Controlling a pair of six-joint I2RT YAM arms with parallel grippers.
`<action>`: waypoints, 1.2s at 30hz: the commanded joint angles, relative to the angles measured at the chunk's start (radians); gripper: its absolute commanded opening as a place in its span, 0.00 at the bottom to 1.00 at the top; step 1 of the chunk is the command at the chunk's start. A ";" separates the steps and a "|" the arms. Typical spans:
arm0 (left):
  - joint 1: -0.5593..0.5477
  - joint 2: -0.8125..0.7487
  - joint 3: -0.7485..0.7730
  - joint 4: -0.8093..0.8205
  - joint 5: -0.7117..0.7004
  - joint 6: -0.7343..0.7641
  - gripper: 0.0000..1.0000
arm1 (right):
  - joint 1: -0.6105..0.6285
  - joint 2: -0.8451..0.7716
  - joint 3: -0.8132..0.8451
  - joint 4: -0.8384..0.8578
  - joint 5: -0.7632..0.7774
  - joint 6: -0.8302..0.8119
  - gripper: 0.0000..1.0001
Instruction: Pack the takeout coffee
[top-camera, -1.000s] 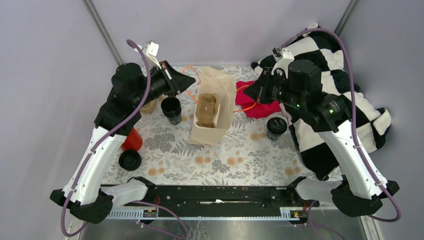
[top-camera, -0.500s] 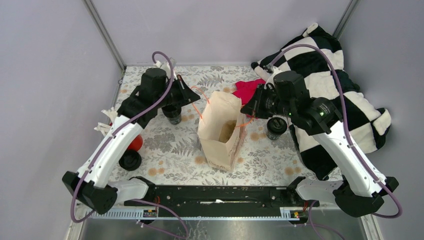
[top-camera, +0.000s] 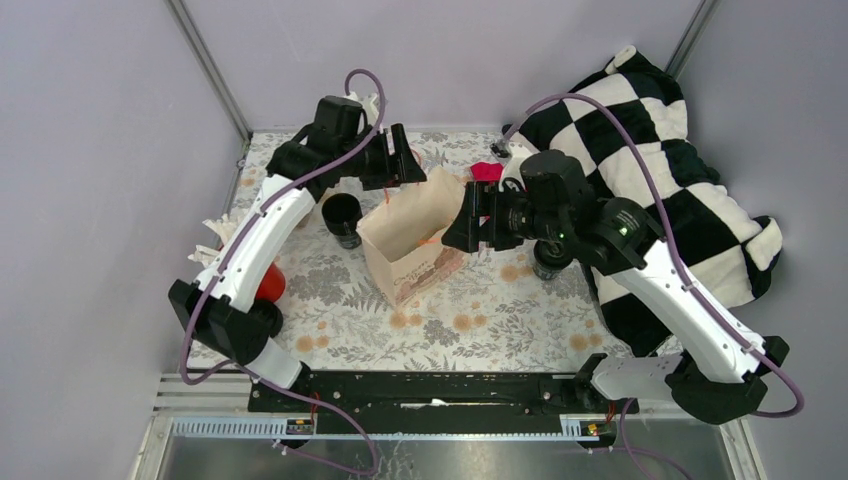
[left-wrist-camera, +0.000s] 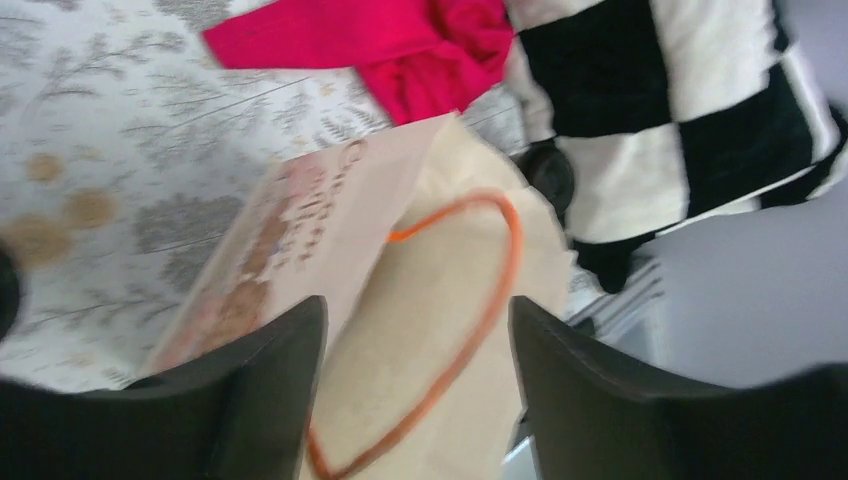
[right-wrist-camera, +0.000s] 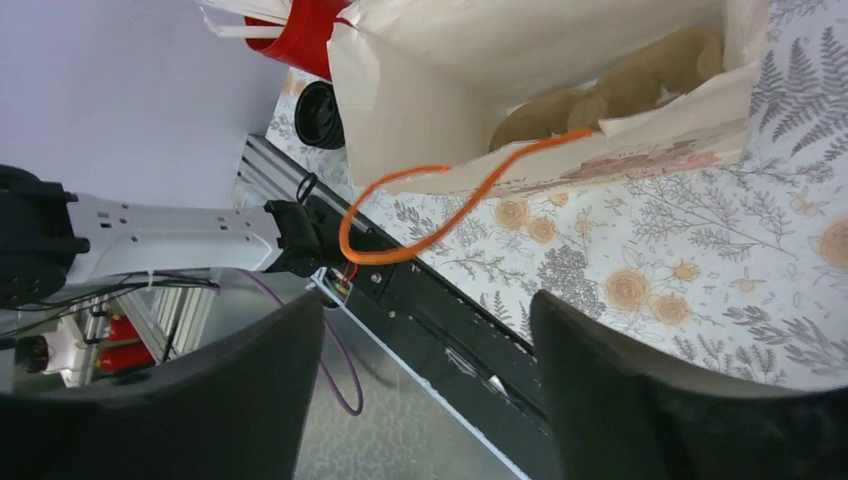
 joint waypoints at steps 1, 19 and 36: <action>0.004 -0.073 0.117 -0.147 -0.121 -0.045 0.83 | 0.008 -0.064 0.052 -0.027 0.085 -0.066 0.91; -0.209 -0.299 0.038 -0.654 -0.570 -0.677 0.88 | 0.009 -0.119 0.102 -0.249 0.738 -0.258 1.00; -0.256 -0.267 -0.179 -0.465 -0.631 -0.610 0.50 | -0.393 0.055 -0.085 -0.355 0.277 -0.338 1.00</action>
